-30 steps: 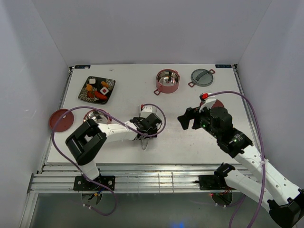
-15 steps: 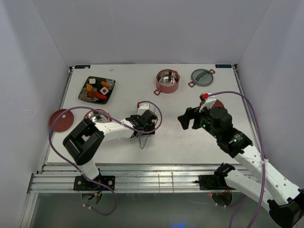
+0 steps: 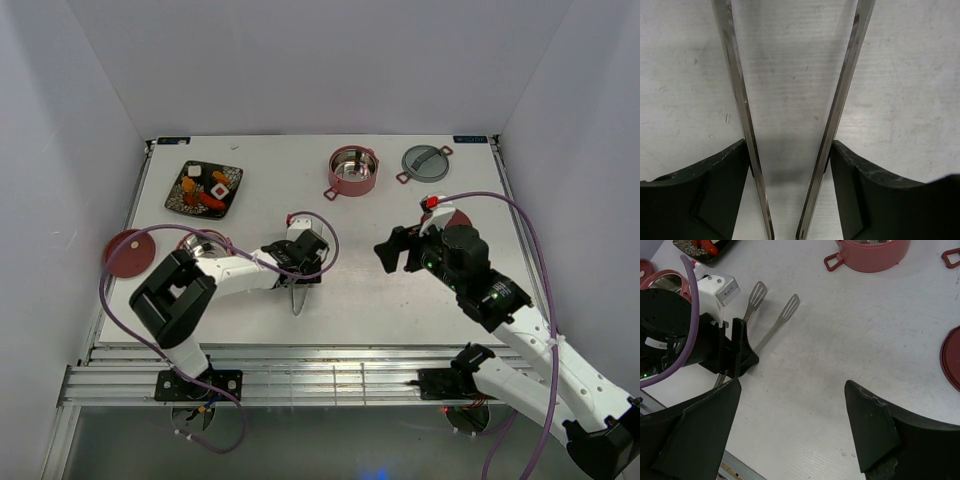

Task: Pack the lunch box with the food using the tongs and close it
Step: Pick up the clamp at the center of the board.

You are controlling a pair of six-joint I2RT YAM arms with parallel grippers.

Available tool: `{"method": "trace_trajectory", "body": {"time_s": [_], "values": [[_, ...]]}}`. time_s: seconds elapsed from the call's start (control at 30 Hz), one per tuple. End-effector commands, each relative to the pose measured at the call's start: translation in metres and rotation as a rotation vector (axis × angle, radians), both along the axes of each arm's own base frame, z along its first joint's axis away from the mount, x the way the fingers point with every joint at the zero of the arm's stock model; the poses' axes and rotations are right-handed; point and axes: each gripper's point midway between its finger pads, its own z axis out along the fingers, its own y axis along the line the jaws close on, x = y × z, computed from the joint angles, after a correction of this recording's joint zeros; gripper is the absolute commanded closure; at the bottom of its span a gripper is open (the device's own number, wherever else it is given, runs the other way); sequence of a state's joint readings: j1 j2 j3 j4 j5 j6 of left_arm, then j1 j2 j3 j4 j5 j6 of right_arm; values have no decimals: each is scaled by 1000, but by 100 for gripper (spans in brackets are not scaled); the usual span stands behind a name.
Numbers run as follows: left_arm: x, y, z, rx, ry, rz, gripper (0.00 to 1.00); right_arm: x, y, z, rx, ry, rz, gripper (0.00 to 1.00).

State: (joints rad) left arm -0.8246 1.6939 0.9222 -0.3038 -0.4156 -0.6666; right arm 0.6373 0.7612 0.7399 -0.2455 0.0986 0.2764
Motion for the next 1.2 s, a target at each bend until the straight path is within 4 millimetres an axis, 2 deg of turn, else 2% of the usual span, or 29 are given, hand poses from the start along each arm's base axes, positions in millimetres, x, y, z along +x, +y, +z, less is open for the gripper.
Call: {"method": "trace_trajectory", "body": {"time_s": [0.0,0.07,0.2,0.57,0.8,1.0,1.17], "values": [[-12,7,18,-2,16,1,24,0,3,10,7,-27,14,10],[-13,7,29,-20,1,0,22,0,3,9,8,-24,13,10],[-19,11,32,-39,0,6,18,-2,3,9,17,-22,17,10],[-35,13,14,-38,40,1,18,-7,1,9,29,-17,19,10],[-37,8,12,-54,35,-20,17,-10,0,10,38,-16,19,10],[-38,7,0,-45,56,-8,21,-12,-2,14,43,-20,17,10],[-32,7,1,-37,34,-1,22,-14,-6,19,50,-36,10,10]]}}
